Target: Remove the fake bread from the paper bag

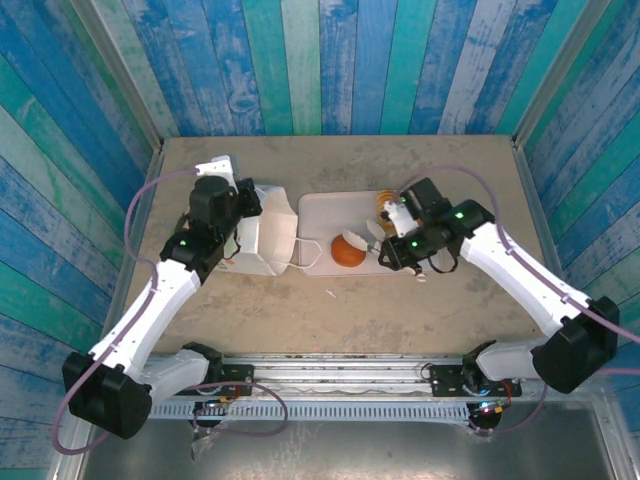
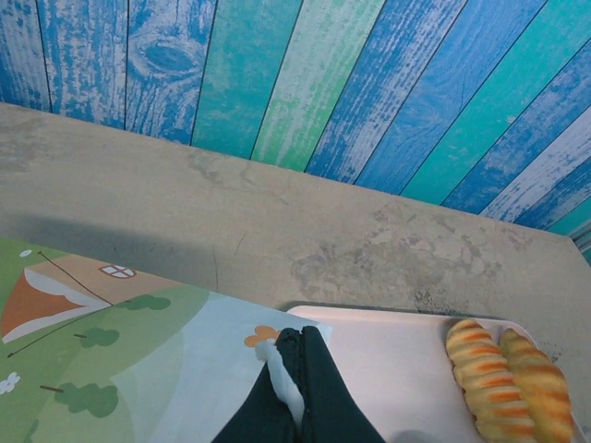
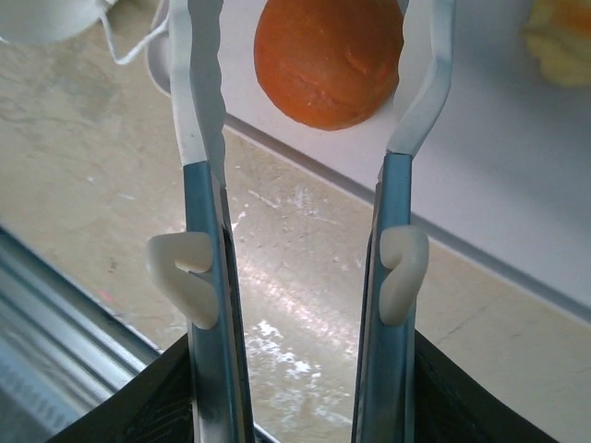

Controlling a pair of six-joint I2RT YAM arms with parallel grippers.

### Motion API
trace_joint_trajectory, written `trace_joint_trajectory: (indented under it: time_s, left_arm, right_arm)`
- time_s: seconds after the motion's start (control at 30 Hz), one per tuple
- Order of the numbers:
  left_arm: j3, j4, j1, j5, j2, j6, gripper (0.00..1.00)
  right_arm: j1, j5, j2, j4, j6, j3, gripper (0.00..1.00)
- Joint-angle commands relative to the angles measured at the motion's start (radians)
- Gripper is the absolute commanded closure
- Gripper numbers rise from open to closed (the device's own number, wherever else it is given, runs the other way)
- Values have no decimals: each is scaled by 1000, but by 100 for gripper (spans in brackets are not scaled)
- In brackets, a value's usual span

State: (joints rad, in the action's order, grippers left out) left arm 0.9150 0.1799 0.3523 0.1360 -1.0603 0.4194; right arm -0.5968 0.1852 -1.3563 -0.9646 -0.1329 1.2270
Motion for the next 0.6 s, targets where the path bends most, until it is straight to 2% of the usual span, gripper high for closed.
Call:
trace_joint_trajectory:
  time_s: [0.0, 0.2, 0.57]
  left_arm:
    - [-1, -12, -3, 10, 40, -17, 100]
    - [-13, -2, -3, 26, 61, -30, 100]
    - [-15, -11, -4, 18, 53, -27, 100]
  right_arm:
    - [-65, -191, -91, -123, 29, 72, 48]
    - [-133, -244, -217, -160, -2, 173, 46]
    - [-141, -185, -304, -149, -8, 228, 43]
